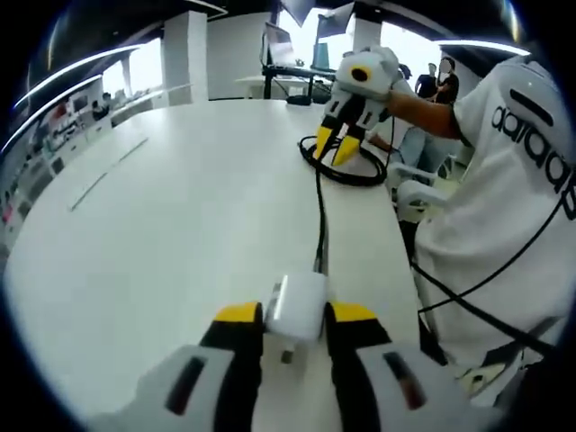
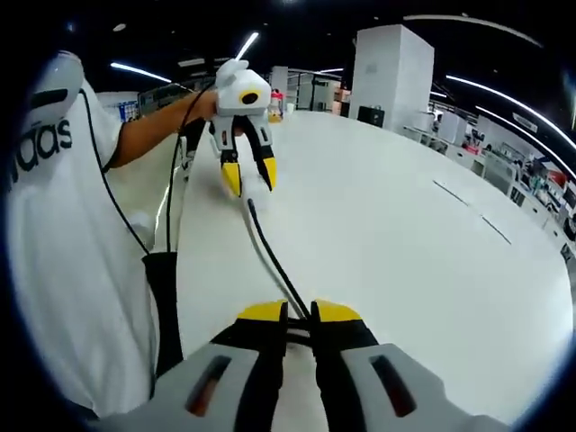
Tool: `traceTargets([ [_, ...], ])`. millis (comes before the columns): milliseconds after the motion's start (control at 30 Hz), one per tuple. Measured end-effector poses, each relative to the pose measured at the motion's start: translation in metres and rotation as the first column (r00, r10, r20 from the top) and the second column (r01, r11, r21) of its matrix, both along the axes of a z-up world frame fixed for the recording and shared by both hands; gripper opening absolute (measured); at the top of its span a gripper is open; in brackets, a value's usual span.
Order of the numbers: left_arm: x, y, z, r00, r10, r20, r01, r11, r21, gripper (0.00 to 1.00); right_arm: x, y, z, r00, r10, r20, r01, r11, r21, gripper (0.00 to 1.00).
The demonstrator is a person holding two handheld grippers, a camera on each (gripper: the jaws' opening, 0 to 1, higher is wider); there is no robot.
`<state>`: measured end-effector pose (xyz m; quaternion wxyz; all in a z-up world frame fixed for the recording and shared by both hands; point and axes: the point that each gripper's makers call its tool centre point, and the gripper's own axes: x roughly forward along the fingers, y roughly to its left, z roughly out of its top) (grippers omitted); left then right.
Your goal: Plug the desk Type‑C cable into the charger adapter.
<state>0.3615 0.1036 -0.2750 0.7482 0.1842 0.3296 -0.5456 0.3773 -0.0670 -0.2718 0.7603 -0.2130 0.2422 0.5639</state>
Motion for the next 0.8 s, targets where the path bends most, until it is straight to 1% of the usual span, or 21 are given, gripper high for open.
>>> traceTargets([
  [133,-0.001,-0.003,0.000,1.000,-0.002,0.002,0.002,1.000,0.003,0.28,0.003,-0.019,-0.004,0.999,-0.038,0.003,0.038,0.999,-0.023,0.10],
  [267,0.000,-0.002,0.000,1.000,-0.001,0.003,0.001,1.000,0.006,0.28,0.006,-0.037,-0.007,0.997,-0.073,0.010,0.074,0.996,-0.045,0.10],
  [400,-0.001,-0.003,0.000,1.000,0.001,0.004,-0.001,1.000,0.007,0.28,0.007,-0.049,-0.010,0.995,-0.100,0.009,0.100,0.993,-0.061,0.09],
  [467,0.001,-0.001,0.000,1.000,0.001,0.004,-0.001,1.000,0.007,0.28,0.007,-0.053,-0.012,0.994,-0.109,0.007,0.109,0.992,-0.070,0.09],
  [533,0.004,0.004,-0.001,1.000,0.000,0.003,0.000,1.000,0.008,0.28,0.008,-0.061,-0.017,0.991,-0.131,0.008,0.131,0.987,-0.095,0.09],
  [633,0.007,0.007,-0.001,1.000,-0.002,0.003,0.002,1.000,0.009,0.29,0.010,-0.071,-0.018,0.987,-0.158,0.001,0.157,0.982,-0.104,0.09],
  [700,0.008,0.007,-0.001,1.000,-0.003,0.002,0.003,1.000,0.010,0.29,0.010,-0.074,-0.020,0.986,-0.167,0.000,0.166,0.980,-0.114,0.08],
  [733,0.007,0.006,-0.002,1.000,-0.004,0.002,0.004,1.000,0.010,0.29,0.010,-0.078,-0.023,0.985,-0.171,-0.001,0.170,0.976,-0.133,0.08],
  [800,0.010,0.010,-0.002,1.000,-0.004,0.001,0.004,1.000,0.010,0.29,0.010,-0.081,-0.024,0.984,-0.176,-0.002,0.174,0.974,-0.144,0.05],
])
